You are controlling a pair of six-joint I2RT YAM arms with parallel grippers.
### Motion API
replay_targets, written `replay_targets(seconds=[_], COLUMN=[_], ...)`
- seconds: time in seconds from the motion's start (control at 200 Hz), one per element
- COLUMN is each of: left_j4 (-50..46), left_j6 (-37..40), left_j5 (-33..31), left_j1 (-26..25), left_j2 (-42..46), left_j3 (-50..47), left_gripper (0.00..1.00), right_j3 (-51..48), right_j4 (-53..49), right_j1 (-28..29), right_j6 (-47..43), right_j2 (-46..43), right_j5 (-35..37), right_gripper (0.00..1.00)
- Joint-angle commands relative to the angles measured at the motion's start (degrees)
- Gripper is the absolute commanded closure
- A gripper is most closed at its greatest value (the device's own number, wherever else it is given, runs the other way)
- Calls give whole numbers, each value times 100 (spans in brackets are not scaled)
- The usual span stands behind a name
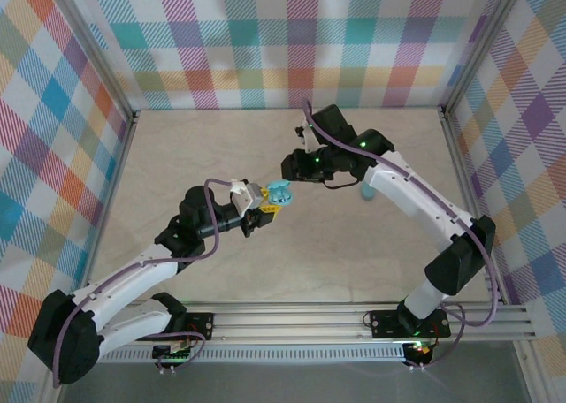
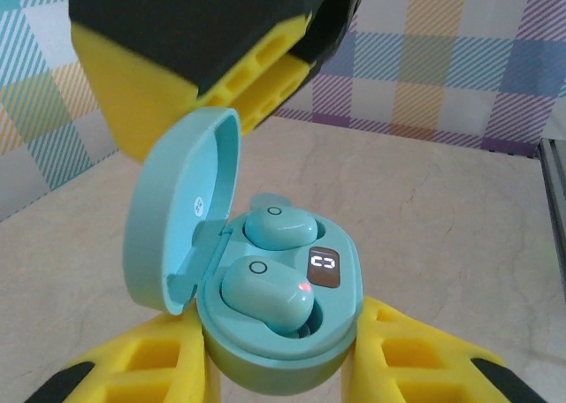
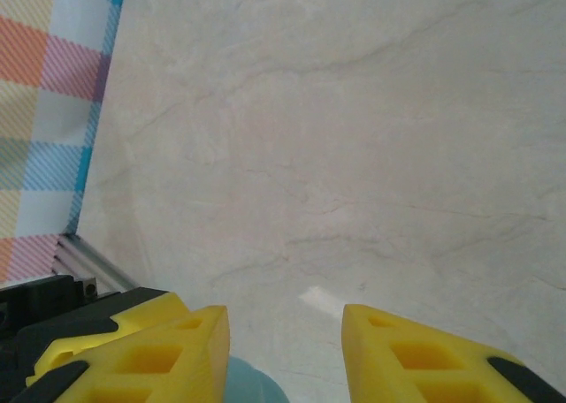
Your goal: Insert wireless bluetooth earbuds into charging case
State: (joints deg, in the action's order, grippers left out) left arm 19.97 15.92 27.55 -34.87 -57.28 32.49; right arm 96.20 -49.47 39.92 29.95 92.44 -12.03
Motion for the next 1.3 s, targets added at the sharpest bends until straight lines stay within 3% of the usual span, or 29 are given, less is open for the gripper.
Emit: replay_targets(seconds=[0.0, 0.405, 0.59, 0.79, 1.045, 1.295], left_j4=[-32, -54, -52, -27, -146, -41], left_j6=[16, -66, -312, -800, -1075, -1281], left_j5=[47, -118, -267, -428, -288, -180], left_j1=[-96, -99, -90, -63, -64, -64], left_j2=[163, 162, 323, 484, 271, -22], left_j3=[80, 240, 192, 276, 700, 967], left_gripper=[100, 100, 100, 100, 100, 100], right_j3=[-121, -595, -1011, -1859, -2355, -2774], right_j4=[233, 306, 775, 1967, 3377, 4091], right_j1=[35, 33, -169, -602, -696, -697], right_j6=[-31, -21, 264, 950, 1921, 2415], right_j2=[-84, -455, -899, -1432, -1378, -1422], right_j5=[-536, -679, -627, -1495, -2872, -3273], right_gripper=[61, 61, 56, 49, 45, 44])
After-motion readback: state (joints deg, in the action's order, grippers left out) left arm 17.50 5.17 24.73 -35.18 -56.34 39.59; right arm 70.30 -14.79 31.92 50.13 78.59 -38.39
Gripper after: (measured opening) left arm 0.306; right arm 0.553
